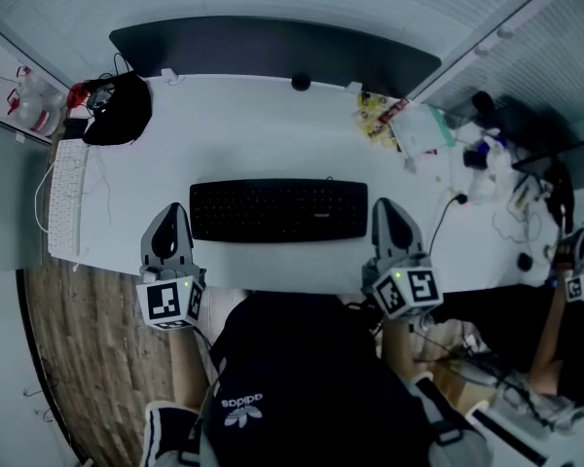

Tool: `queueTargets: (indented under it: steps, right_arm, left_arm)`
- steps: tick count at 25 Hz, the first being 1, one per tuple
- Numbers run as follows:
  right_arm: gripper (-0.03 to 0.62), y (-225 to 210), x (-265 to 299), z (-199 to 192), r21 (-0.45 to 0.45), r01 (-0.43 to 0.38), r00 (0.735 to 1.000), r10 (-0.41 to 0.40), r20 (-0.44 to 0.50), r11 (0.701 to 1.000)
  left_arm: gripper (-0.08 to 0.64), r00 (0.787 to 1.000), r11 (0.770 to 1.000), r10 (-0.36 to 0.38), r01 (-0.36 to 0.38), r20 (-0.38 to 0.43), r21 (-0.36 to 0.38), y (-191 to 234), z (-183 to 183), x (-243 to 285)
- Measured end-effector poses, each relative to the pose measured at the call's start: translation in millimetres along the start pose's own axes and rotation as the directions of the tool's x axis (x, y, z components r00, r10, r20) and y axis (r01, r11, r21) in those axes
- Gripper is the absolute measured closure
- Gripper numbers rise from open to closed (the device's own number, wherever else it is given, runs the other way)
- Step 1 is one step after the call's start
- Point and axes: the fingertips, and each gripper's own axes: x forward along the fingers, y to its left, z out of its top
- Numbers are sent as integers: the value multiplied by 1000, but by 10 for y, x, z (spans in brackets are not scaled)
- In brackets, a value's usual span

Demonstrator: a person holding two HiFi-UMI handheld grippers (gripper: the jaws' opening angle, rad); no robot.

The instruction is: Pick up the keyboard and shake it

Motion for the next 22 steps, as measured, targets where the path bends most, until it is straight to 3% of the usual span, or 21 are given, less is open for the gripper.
queueTargets:
  steps: [15,22]
  right_arm:
    - [592,-279,377,58,-20,-66,997,65,-31,998]
    - [591,-363,574,-276,-46,-91,986,84,-147,995]
  left_arm:
    - [558,997,999,41,-43,-60,-33,-11,-103,257]
    - [558,987,995,65,-76,-147,-68,145,-488,260]
